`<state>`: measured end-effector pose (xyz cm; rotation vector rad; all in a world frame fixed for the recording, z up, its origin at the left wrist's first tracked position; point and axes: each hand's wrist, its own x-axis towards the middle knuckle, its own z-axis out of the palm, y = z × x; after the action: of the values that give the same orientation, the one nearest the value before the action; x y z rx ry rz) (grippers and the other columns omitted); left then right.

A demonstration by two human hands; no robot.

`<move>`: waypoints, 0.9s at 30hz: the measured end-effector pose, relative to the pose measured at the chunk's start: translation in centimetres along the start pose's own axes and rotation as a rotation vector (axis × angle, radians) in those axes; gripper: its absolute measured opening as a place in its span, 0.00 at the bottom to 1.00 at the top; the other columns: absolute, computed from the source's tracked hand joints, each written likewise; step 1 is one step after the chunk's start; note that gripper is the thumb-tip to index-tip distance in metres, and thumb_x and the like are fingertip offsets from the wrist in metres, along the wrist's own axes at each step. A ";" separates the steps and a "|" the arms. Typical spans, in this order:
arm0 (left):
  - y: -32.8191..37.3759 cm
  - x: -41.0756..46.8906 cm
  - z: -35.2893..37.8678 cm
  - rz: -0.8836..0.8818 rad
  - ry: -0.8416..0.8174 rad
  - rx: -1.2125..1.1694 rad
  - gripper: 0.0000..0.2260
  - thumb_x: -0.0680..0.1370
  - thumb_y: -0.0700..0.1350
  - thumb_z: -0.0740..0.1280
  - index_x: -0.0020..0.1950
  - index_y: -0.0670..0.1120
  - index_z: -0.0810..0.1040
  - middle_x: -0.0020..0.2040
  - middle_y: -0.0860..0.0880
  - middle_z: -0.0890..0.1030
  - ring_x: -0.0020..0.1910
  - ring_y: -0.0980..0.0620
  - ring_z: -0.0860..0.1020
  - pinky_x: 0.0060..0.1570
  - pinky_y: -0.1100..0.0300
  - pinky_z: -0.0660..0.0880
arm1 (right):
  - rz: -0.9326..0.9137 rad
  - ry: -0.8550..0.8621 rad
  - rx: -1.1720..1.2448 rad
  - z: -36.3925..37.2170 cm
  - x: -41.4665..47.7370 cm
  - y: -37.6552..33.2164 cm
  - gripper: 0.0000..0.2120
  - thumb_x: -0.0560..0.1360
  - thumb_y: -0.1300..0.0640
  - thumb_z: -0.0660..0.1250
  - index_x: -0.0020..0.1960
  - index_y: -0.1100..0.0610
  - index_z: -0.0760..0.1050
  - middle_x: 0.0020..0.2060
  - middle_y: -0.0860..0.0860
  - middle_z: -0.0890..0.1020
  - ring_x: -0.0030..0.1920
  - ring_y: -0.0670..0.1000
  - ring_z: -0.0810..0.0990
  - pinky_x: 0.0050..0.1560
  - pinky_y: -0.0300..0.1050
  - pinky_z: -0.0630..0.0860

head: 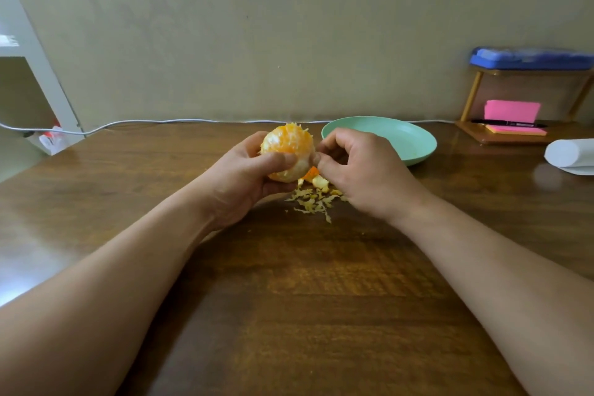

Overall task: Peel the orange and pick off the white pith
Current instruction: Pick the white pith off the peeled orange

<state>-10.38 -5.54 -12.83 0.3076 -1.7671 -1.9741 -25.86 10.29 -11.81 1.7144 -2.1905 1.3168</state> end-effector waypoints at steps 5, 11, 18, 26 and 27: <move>-0.4 -0.2 0.3 0.011 0.028 0.050 0.29 0.72 0.44 0.77 0.72 0.44 0.76 0.62 0.43 0.83 0.56 0.47 0.86 0.52 0.54 0.83 | -0.012 0.028 -0.004 0.4 -0.4 0.0 0.04 0.80 0.52 0.72 0.48 0.52 0.81 0.39 0.45 0.84 0.40 0.47 0.83 0.43 0.53 0.82; -0.8 -0.2 0.5 -0.056 0.011 -0.027 0.32 0.70 0.48 0.80 0.72 0.43 0.76 0.63 0.40 0.82 0.56 0.47 0.85 0.51 0.53 0.83 | 0.014 0.047 0.010 0.2 -0.8 0.0 0.05 0.80 0.56 0.71 0.45 0.51 0.80 0.37 0.46 0.83 0.37 0.48 0.81 0.40 0.50 0.81; -0.4 -1.0 0.7 -0.103 -0.020 -0.213 0.22 0.76 0.46 0.72 0.69 0.40 0.78 0.54 0.44 0.85 0.49 0.49 0.85 0.50 0.55 0.85 | 0.108 -0.008 0.154 0.1 -1.0 -0.3 0.07 0.84 0.55 0.66 0.57 0.50 0.82 0.42 0.48 0.85 0.42 0.50 0.83 0.42 0.48 0.81; 0.0 -1.4 0.3 -0.099 -0.011 -0.120 0.26 0.75 0.44 0.74 0.73 0.41 0.76 0.59 0.42 0.85 0.55 0.46 0.86 0.50 0.53 0.84 | 0.077 -0.082 0.104 0.0 -0.6 -0.1 0.07 0.83 0.47 0.71 0.55 0.50 0.82 0.45 0.42 0.85 0.48 0.41 0.82 0.47 0.36 0.80; 0.0 -1.4 0.2 -0.097 -0.009 -0.107 0.27 0.75 0.44 0.74 0.73 0.41 0.76 0.61 0.41 0.85 0.57 0.45 0.85 0.51 0.53 0.84 | 0.075 -0.087 0.093 0.0 -0.6 -0.1 0.07 0.83 0.47 0.71 0.55 0.49 0.83 0.45 0.42 0.85 0.48 0.42 0.83 0.48 0.39 0.80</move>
<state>-9.24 -4.68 -13.05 0.3550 -1.6739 -2.1324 -25.58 10.74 -12.01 1.7700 -2.2963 1.4080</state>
